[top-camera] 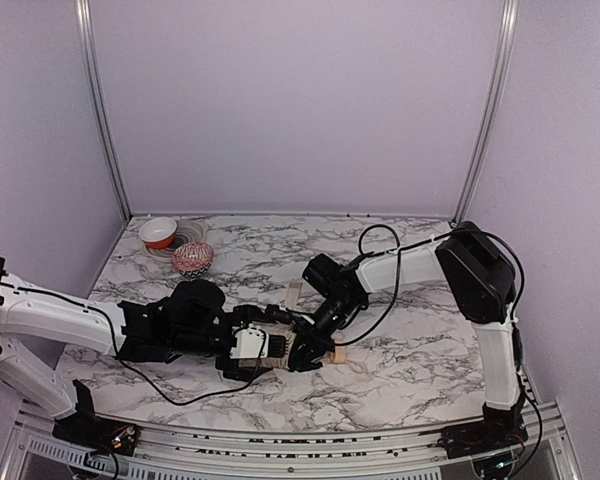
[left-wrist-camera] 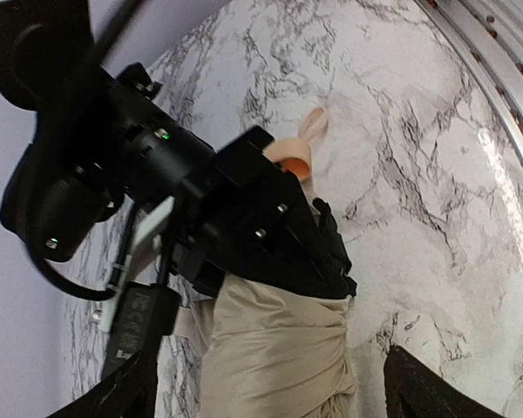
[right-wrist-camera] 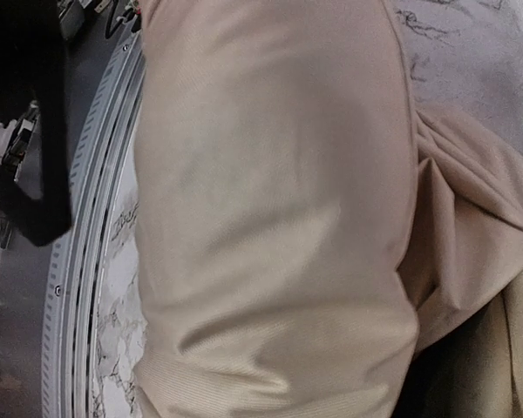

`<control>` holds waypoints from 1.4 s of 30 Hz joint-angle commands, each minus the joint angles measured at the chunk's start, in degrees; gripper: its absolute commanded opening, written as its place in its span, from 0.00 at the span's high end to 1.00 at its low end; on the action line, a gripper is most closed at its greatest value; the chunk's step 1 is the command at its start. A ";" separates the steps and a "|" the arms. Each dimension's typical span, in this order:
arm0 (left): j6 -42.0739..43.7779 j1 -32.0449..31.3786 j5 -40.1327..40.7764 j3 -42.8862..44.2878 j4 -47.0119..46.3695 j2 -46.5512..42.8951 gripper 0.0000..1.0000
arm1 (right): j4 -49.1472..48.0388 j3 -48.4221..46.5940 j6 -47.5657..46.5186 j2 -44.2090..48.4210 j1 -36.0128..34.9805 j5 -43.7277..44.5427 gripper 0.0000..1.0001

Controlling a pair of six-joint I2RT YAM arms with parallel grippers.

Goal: Put away the umbrella

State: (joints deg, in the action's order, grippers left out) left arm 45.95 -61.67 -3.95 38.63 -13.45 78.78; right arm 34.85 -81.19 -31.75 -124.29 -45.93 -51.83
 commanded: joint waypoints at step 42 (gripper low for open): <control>-12.21 11.27 -19.83 25.65 37.12 36.87 0.72 | -29.56 31.34 7.81 41.96 6.87 25.08 0.31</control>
State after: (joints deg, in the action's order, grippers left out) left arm 37.95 -51.55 -20.18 65.01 5.45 109.19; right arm 21.04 -57.34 -21.12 -91.39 -33.45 -41.32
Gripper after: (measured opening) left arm 0.474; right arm 0.691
